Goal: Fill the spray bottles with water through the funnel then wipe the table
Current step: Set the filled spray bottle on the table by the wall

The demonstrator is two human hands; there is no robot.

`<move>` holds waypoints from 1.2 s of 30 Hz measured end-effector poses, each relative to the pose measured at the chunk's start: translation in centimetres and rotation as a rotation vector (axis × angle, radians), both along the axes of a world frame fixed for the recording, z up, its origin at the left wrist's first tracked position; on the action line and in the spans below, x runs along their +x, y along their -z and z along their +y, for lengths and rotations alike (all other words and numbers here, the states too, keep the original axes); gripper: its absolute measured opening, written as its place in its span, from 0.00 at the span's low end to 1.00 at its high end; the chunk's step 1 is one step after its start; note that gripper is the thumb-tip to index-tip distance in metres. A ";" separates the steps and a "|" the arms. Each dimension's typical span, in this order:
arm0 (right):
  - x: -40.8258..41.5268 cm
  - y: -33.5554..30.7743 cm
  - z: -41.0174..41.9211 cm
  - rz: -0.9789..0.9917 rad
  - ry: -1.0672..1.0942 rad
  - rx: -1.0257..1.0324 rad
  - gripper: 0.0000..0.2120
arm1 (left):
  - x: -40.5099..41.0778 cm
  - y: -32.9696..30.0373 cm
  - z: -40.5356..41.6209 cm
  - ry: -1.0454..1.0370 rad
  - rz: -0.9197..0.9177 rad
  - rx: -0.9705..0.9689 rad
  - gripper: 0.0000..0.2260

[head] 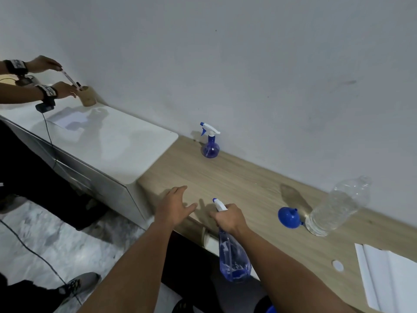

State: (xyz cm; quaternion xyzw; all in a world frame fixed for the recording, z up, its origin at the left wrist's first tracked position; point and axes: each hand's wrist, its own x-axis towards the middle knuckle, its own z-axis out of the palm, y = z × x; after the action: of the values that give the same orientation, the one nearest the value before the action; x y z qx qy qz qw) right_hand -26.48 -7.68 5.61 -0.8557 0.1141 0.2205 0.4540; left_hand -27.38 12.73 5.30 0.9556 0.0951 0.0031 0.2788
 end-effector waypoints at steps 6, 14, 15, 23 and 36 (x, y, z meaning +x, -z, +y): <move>1.8 0.3 -0.4 -0.080 0.037 0.057 0.22 | 0.0 0.3 -0.2 0.003 0.051 -0.018 0.34; 7.9 -4.4 -1.8 -0.323 0.193 0.240 0.10 | 3.0 -1.5 -4.0 0.102 0.153 -0.364 0.39; 8.9 -5.2 -2.1 -0.331 0.214 0.270 0.09 | 3.7 -1.9 -4.7 0.127 0.162 -0.405 0.41; 17.1 -11.2 -3.5 -0.412 0.155 0.466 0.04 | 12.8 -5.0 -9.1 0.340 0.067 -0.496 0.29; 27.2 -3.9 -5.6 -0.555 0.186 0.129 0.04 | 26.7 0.8 -10.9 0.230 -0.057 -0.379 0.27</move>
State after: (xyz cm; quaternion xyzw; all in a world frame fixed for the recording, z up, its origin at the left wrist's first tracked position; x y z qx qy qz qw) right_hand 0.75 -13.27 9.48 -0.8385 0.0491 -0.0575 0.5396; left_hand -0.67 1.87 4.51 0.8902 -0.0233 -0.0198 0.4546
